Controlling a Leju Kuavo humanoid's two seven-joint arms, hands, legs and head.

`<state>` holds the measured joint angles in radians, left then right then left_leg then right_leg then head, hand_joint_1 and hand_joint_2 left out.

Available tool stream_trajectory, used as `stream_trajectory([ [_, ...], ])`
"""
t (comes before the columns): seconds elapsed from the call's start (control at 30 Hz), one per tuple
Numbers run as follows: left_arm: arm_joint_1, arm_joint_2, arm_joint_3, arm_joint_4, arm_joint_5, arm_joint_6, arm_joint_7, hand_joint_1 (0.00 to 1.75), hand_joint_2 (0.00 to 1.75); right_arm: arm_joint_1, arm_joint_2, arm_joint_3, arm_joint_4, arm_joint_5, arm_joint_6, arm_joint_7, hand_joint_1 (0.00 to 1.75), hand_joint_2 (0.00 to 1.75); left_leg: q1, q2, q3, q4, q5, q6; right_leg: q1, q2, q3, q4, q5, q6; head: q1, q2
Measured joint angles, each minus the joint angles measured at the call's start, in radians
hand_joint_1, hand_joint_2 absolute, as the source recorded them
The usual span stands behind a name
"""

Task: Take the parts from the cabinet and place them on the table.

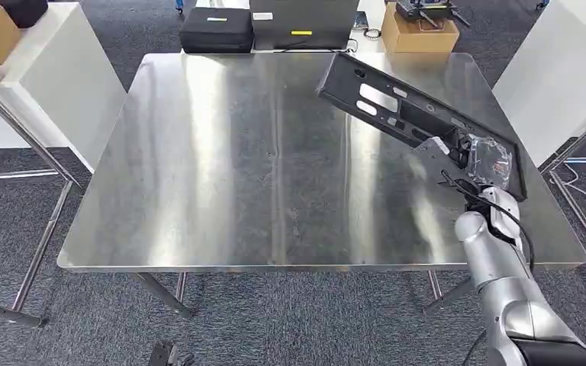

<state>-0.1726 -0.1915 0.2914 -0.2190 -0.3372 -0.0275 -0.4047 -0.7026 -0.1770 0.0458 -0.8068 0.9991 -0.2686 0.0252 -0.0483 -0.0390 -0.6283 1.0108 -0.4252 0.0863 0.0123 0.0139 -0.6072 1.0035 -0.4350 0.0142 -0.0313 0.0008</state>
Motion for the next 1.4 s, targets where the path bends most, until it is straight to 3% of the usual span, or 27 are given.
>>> stream_trajectory([
  [0.13, 0.0, 0.0, 0.0, 0.0, -0.001, 0.0, 0.0, 0.0, 1.75, -0.001, 0.0, 0.0, 0.013, 0.016, 0.0, 0.007, 1.75, 1.75, 0.0, 0.0, 0.0, 0.0, 0.0, 0.0, 0.0, 0.0, 0.0, 0.0, 0.0, 0.0, 0.0, 0.0],
  [0.27, 0.0, 0.0, 0.0, 0.0, -0.01, -0.003, 0.0, 0.0, 1.75, -0.005, 0.0, -0.005, 0.05, 0.111, 0.002, 0.039, 1.75, 1.75, 0.0, 0.0, 0.0, 0.0, 0.0, 0.0, 0.0, 0.0, 0.0, 0.0, 0.0, 0.0, 0.0, 0.0],
  [0.53, 0.0, 0.0, 0.0, 0.0, -0.032, 0.019, 0.006, 0.0, 1.75, -0.003, 0.0, -0.045, 0.163, 0.162, -0.029, 0.024, 1.75, 1.75, 0.0, 0.0, 0.0, 0.0, 0.0, 0.0, 0.0, 0.0, 0.0, 0.0, 0.0, 0.0, 0.0, 0.0],
  [0.7, 0.0, 0.0, 0.0, 0.0, -0.047, 0.016, 0.067, 0.0, 1.75, 0.02, -0.001, -0.077, 0.184, 0.178, -0.037, 0.007, 1.75, 1.75, 0.0, 0.0, 0.0, 0.0, 0.0, 0.0, 0.0, 0.0, 0.0, 0.0, 0.0, 0.0, 0.0, 0.0],
  [0.87, -0.002, 0.0, 0.02, 0.0, 0.003, -0.054, 0.066, 0.0, 1.75, 0.043, 0.003, -0.102, 0.184, 0.2, -0.037, -0.006, 1.75, 1.75, 0.0, 0.0, 0.0, 0.0, 0.0, 0.0, 0.0, 0.0, 0.0, 0.0, 0.0, 0.0, 0.0, 0.0],
  [1.0, -0.003, 0.002, 0.025, -0.001, -0.032, -0.033, 0.056, 0.0, 1.75, 0.061, 0.007, -0.12, 0.169, 0.211, -0.035, -0.021, 1.75, 1.75, 0.0, 0.0, 0.0, 0.0, 0.0, 0.0, 0.0, 0.0, 0.0, 0.0, 0.0, 0.0, 0.0, 0.0],
  [1.07, -0.004, 0.002, 0.024, -0.001, -0.037, -0.063, 0.04, 0.0, 1.75, 0.063, 0.008, -0.125, 0.169, 0.214, -0.035, -0.027, 1.75, 1.75, 0.0, 0.0, 0.0, 0.0, 0.0, 0.0, 0.0, 0.0, 0.0, 0.0, 0.0, 0.0, 0.0, 0.0],
  [1.1, -0.006, 0.002, 0.023, -0.001, -0.042, -0.063, 0.038, 0.0, 1.75, 0.065, 0.008, -0.128, 0.169, 0.214, -0.035, -0.028, 0.0, 0.0, 0.0, 0.0, 0.001, 0.0, 0.0, 0.0, 0.0, 0.0, 0.0, 0.0, 0.0, 0.0, 0.0, 0.0],
  [1.27, -0.011, -0.001, 0.01, -0.001, -0.063, 0.005, 0.077, 0.0, 1.75, 0.078, 0.007, -0.143, 0.161, 0.212, -0.043, -0.044, 0.0, 0.0, 0.0, 0.0, 0.001, 0.0, 0.0, 0.0, 0.0, 0.0, 0.0, 0.0, 0.0, 0.0, 0.0, 0.0],
  [1.3, -0.013, -0.001, 0.01, -0.001, -0.063, 0.009, 0.078, 0.0, 0.0, 0.082, 0.007, -0.144, 0.16, 0.213, -0.046, -0.045, 0.0, 0.0, 0.0, 0.0, 0.001, 0.0, 0.0, 0.0, 0.0, 0.0, 0.0, 0.0, 0.0, 0.0, 0.0, 0.0],
  [1.4, -0.016, -0.002, 0.01, -0.001, -0.062, 0.017, 0.084, 0.0, 0.0, 0.089, 0.008, -0.147, 0.151, 0.213, -0.048, -0.045, 0.0, 0.0, 0.0, 0.0, 0.001, 0.0, 0.0, 0.0, 0.0, 0.0, 0.0, 0.0, 0.0, 0.0, 0.0, 0.0],
])
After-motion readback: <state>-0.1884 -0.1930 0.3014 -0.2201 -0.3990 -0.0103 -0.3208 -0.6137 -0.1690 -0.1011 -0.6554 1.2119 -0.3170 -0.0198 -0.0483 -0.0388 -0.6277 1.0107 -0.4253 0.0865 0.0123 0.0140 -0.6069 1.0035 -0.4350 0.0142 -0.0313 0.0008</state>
